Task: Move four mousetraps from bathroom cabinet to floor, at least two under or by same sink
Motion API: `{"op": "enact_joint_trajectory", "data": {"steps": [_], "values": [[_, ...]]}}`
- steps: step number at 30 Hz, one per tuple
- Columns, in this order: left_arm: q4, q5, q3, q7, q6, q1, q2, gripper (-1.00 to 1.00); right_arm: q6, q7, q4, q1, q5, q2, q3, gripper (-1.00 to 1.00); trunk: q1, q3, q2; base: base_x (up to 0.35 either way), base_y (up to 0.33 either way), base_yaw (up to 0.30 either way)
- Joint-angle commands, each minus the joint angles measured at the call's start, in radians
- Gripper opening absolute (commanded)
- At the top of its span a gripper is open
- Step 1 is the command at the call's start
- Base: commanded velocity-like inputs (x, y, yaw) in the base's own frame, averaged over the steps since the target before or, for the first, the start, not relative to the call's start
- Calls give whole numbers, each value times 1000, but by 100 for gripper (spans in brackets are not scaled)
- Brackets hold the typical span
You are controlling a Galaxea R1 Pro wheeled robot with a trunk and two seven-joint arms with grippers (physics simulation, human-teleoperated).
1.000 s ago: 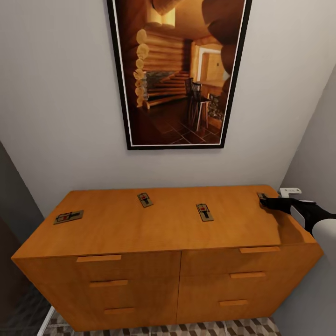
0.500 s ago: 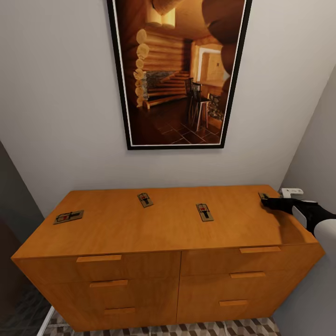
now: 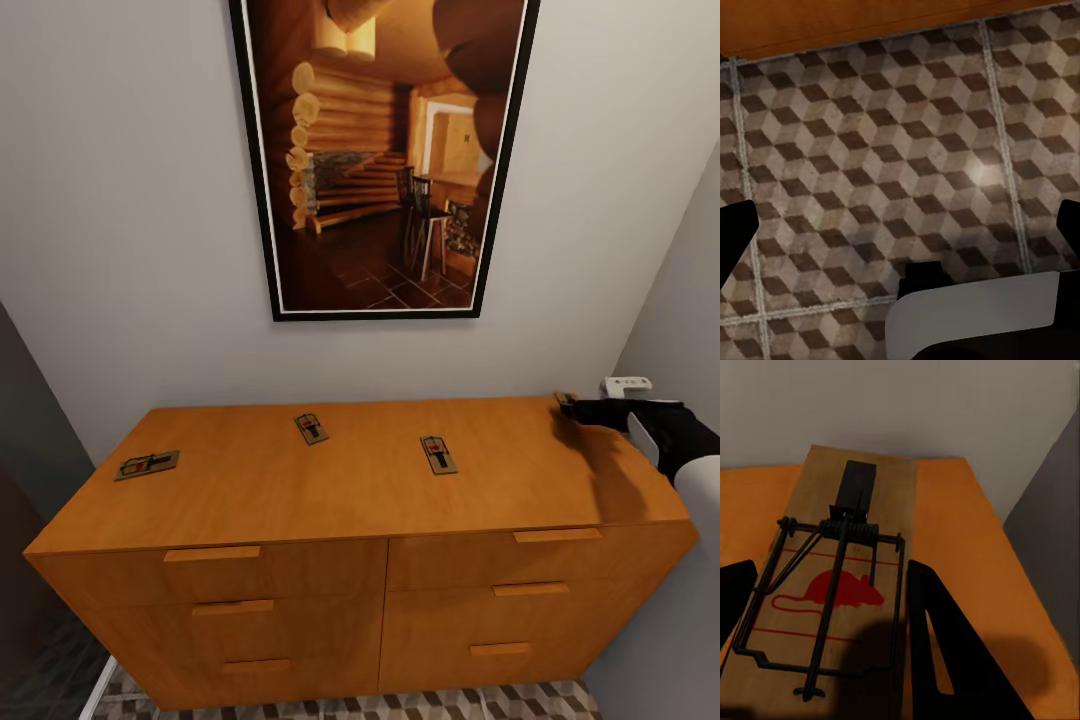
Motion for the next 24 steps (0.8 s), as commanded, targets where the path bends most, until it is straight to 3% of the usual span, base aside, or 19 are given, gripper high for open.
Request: {"op": "enact_joint_trajectory", "data": {"steps": [1, 11, 18, 24], "values": [[4, -1, -6, 2, -7, -2, 0, 100, 14, 0, -11, 0, 2, -1, 2, -100, 0, -1, -1, 0, 0, 0], [4, -1, -6, 2, -7, -2, 0, 100, 134, 0, -142, 0, 3, -1, 4, -100, 0, -1, -1, 0, 0, 0], [4, -1, -6, 2, -7, -2, 0, 100, 154, 0, -158, 0, 4, -1, 5, -100, 0, -1, -1, -28, 0, 0], [4, -1, -6, 2, -7, -2, 0, 100, 156, -1, -158, 0, 5, 0, 6, -100, 0, -1, -1, -252, 0, 0]]}}
